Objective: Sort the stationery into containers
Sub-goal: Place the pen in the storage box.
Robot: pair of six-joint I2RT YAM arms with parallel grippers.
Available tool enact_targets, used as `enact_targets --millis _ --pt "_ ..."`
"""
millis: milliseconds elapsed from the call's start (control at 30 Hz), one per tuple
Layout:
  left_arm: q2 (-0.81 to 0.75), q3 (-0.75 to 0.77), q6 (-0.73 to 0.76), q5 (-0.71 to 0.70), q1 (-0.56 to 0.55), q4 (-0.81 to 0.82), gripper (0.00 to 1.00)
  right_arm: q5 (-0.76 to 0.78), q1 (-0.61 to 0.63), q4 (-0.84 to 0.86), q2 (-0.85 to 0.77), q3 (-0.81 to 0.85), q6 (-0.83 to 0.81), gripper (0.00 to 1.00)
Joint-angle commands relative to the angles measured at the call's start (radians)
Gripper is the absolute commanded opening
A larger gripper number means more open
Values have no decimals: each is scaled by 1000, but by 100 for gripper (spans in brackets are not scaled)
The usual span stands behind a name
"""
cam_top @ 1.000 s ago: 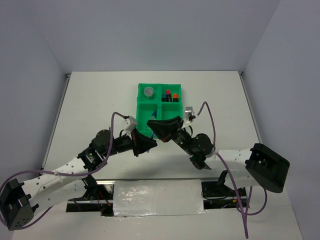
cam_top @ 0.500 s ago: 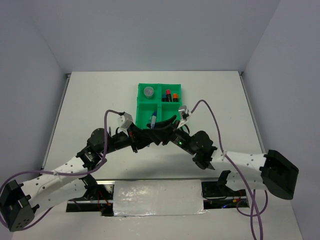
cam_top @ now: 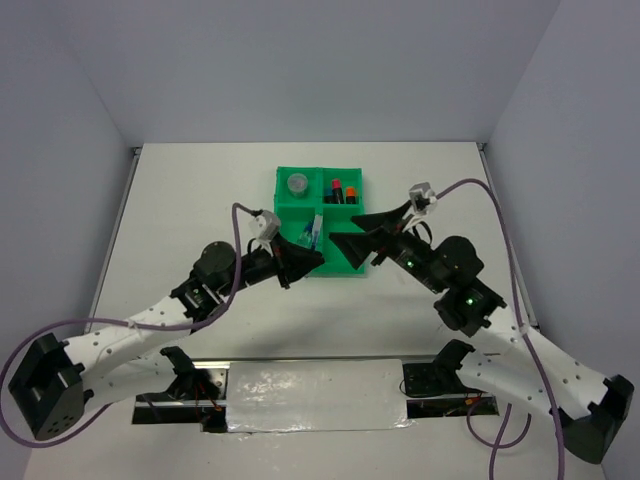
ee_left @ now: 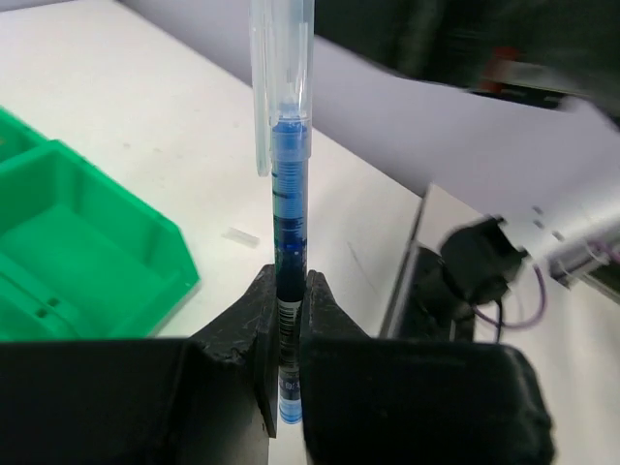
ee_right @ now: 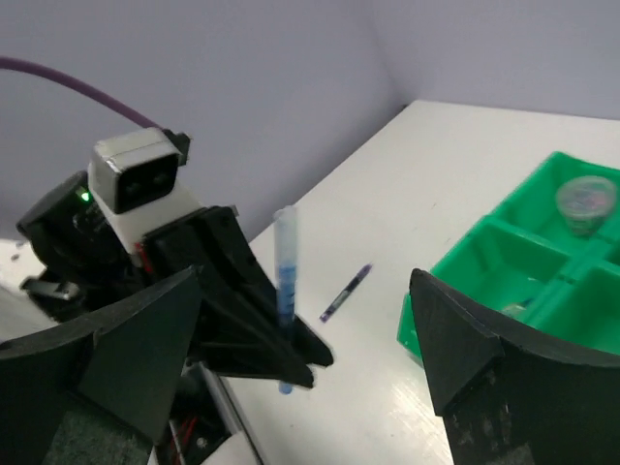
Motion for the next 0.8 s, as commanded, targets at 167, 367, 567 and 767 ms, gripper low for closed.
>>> enact_targets --millis 167,367,567,767 --pt "303 304 -104 -313 -19 -129 0 389 -15 -537 -212 148 0 100" --pt "617 462 -117 -398 -27 -155 7 455 -16 -708 -298 191 -28 100" --pt "787 544 -55 -428 -28 -157 10 469 -18 -769 -367 188 -46 100" --pt "859 551 -70 -424 -15 -128 18 431 -16 -771 -388 157 -61 100"
